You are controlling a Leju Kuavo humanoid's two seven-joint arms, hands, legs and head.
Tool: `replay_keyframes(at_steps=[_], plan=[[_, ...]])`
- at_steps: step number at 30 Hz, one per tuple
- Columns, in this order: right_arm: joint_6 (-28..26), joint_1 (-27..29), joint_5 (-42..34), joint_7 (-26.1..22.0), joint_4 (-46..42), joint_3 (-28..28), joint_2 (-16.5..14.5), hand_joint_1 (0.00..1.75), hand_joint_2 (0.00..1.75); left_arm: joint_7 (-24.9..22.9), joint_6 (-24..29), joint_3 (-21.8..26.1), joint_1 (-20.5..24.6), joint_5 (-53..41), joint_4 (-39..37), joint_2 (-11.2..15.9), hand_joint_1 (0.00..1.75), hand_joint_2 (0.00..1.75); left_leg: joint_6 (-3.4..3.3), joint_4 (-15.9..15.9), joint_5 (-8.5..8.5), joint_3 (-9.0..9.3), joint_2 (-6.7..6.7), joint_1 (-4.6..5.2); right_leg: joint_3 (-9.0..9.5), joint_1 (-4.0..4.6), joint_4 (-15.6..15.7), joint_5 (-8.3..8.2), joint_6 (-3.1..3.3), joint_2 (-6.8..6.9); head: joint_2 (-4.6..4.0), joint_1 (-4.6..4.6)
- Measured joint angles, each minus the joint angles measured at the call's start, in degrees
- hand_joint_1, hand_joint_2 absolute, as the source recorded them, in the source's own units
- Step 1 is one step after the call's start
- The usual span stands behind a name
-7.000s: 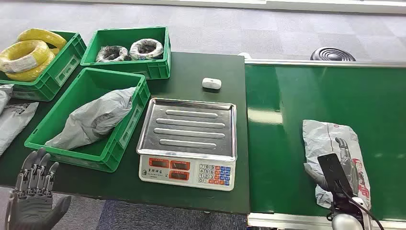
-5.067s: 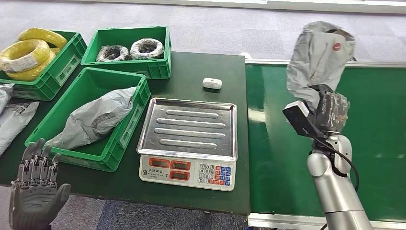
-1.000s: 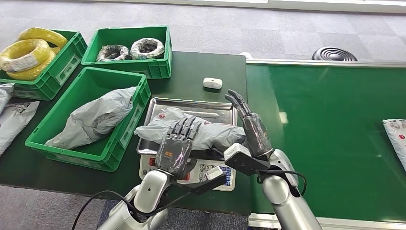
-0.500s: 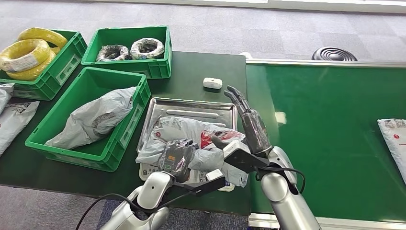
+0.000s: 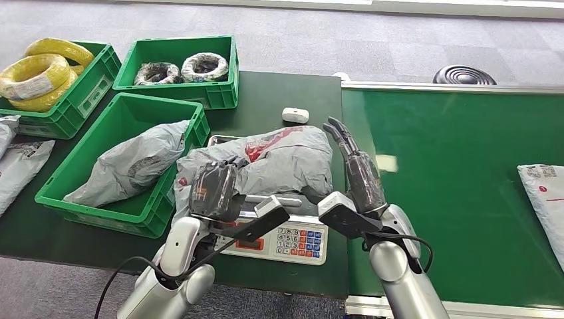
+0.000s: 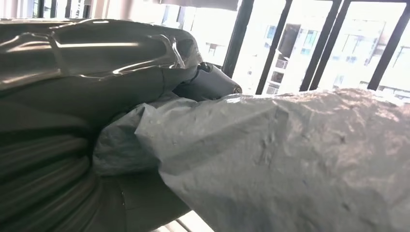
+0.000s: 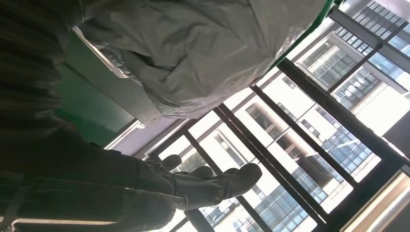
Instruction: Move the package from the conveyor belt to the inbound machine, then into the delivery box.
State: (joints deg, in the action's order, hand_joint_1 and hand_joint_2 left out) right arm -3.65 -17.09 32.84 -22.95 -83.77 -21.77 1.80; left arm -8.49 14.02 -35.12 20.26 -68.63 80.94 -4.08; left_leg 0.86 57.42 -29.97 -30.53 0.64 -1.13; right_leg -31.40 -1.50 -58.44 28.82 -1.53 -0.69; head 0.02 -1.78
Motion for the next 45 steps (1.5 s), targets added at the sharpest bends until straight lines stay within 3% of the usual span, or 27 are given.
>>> replay_keyframes(at_steps=[7, 14, 20, 26, 31, 40, 41, 44, 45], plan=[[-0.9, 0.8, 0.1, 0.1, -0.3, 0.5, 0.0, 0.00, 1.75, 0.3, 1.4, 3.5, 1.5, 0.5, 4.2, 0.6, 1.75, 1.75, 0.00, 0.0, 0.00, 0.00, 0.00, 0.00, -0.01, 0.00, 0.0, 0.00, 0.00, 0.00, 0.00, -0.01], [-1.8, 1.9, -0.3, 0.4, -0.3, 0.7, 0.0, 0.00, 1.75, -3.0, 3.1, 11.5, 7.0, -3.5, 5.0, 1.5, 1.75, 1.75, 0.01, 0.0, 0.02, 0.02, 0.00, -0.02, 0.00, 0.02, 0.0, -0.01, 0.01, 0.00, 0.00, -0.01], [-2.0, 2.4, -0.8, 0.4, -0.3, 0.6, 0.1, 0.00, 1.75, -4.2, 3.8, 18.4, 10.2, -6.8, -1.1, 2.5, 1.75, 1.75, 0.02, 0.0, 0.04, 0.02, -0.01, -0.02, -0.01, 0.02, 0.0, -0.01, 0.01, -0.01, 0.00, 0.01], [-2.0, 2.9, -1.3, 0.4, -0.3, 0.2, 0.1, 0.00, 1.75, -7.1, -0.7, 21.6, 12.6, -9.9, -9.6, 3.8, 1.72, 1.75, 0.02, 0.0, 0.03, 0.00, -0.01, -0.01, -0.02, 0.01, 0.0, -0.01, 0.01, -0.01, 0.00, 0.01], [-2.0, 2.9, -2.5, 0.2, 0.1, -0.3, 0.2, 0.00, 1.75, -7.5, -6.7, 23.5, 15.3, -9.4, -21.6, 5.0, 1.41, 1.75, 0.05, 0.0, 0.06, 0.01, -0.01, -0.02, -0.01, 0.02, -0.1, -0.01, 0.02, -0.01, 0.00, 0.00], [-2.3, 2.8, -4.0, -0.3, 1.6, -1.0, 0.5, 0.00, 1.75, -6.9, -11.0, 24.5, 17.3, -6.4, -31.5, 5.2, 1.40, 1.75, 0.05, 0.0, 0.06, 0.01, 0.00, -0.01, 0.01, 0.01, -0.1, -0.01, 0.02, -0.01, 0.00, 0.00], [-2.3, 2.7, -4.0, -0.3, 1.8, -1.1, 0.6, 0.00, 1.75, -6.9, -11.0, 24.5, 17.5, -6.4, -31.7, 5.2, 1.25, 1.75, 0.05, 0.0, 0.06, 0.01, 0.00, -0.01, 0.01, 0.01, -0.1, -0.01, 0.02, -0.01, 0.00, 0.00], [-2.5, 2.7, -4.0, -0.3, 2.1, -1.1, 0.7, 0.00, 1.75, -7.0, -11.1, 24.5, 17.7, -6.3, -32.4, 5.3, 0.38, 1.75, 0.05, 0.0, 0.06, 0.04, 0.00, -0.01, 0.03, 0.01, -0.1, -0.01, 0.02, -0.01, 0.00, 0.00], [-2.5, 2.7, -4.1, -0.3, 2.2, -1.1, 0.7, 0.00, 1.75, -7.2, -11.0, 24.6, 17.7, -6.3, -32.6, 5.3, 0.19, 1.75, 0.05, 0.0, 0.06, 0.05, 0.00, -0.01, 0.05, 0.01, -0.1, -0.02, 0.02, -0.01, 0.00, 0.01]])
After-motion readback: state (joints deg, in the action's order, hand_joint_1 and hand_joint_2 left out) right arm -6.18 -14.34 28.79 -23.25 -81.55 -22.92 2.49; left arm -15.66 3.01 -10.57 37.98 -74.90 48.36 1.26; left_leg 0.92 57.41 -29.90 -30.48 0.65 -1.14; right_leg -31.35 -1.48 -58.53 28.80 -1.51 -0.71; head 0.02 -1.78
